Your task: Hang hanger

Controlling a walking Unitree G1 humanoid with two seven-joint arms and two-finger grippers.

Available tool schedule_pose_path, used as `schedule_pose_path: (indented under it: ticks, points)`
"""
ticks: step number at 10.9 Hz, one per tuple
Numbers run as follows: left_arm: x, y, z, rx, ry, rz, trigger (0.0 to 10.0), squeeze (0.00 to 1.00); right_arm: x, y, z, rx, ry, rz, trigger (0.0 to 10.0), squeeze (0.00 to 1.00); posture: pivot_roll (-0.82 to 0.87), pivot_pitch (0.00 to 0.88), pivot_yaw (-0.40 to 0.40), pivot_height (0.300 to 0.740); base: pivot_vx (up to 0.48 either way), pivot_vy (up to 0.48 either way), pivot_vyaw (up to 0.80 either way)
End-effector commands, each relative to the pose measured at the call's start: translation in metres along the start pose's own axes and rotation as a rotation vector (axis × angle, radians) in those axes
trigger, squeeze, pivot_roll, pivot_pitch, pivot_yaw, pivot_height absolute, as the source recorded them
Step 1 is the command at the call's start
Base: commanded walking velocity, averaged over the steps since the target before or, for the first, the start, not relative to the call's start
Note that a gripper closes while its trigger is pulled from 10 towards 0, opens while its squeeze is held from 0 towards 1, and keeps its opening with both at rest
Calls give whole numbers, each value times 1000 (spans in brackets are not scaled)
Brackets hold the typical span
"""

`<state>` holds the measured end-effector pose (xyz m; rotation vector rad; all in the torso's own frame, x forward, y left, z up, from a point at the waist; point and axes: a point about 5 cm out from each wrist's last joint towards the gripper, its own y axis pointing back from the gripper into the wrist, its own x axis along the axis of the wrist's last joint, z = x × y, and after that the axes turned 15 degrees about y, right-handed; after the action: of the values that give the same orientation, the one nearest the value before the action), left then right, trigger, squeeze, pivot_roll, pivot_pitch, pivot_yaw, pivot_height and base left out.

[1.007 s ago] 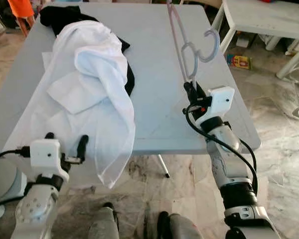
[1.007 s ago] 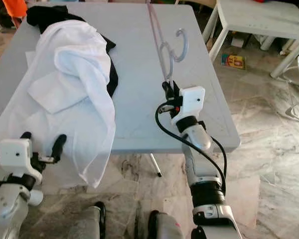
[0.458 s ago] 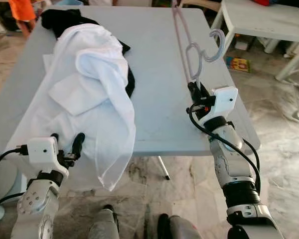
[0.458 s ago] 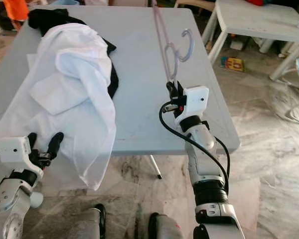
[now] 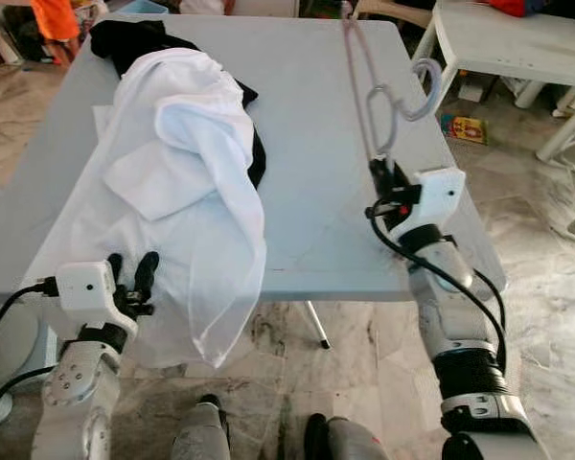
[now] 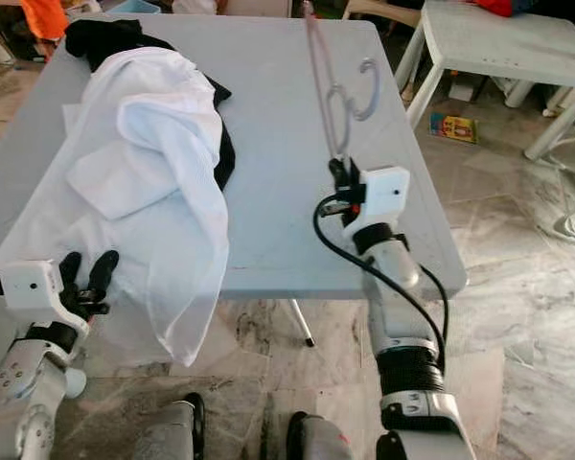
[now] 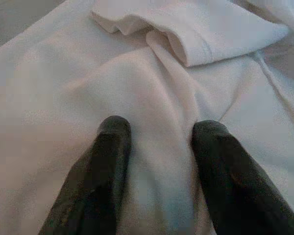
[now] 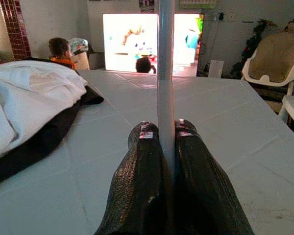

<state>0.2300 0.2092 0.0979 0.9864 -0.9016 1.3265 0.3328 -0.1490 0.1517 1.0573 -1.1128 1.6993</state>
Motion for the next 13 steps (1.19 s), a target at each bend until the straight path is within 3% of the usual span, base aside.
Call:
schedule_pose_path:
  ticks: [1,5,10,11,13]
  points:
    - [-20,1,3,0,24,-90,0,0,-28,13,-9,25,-52,-135,10000,0,91,183,-32,740,0,0,0]
    - [-20,-6,9,-4,36,-69,0,0,-27,14,-8,29,-44,-139,10000,0,77,183,-41,740,0,0,0]
    - [-3,-29,13,16,-9,7,0,0,-25,14,-3,22,-33,-136,10000,0,56,180,-46,740,0,0,0]
    - [12,-43,15,-9,-48,59,0,0,-25,14,-1,19,-32,-138,10000,0,57,180,-48,740,0,0,0]
    - [64,-86,20,-15,-76,213,0,0,-25,13,1,10,-30,-137,10000,0,46,176,-44,740,0,0,0]
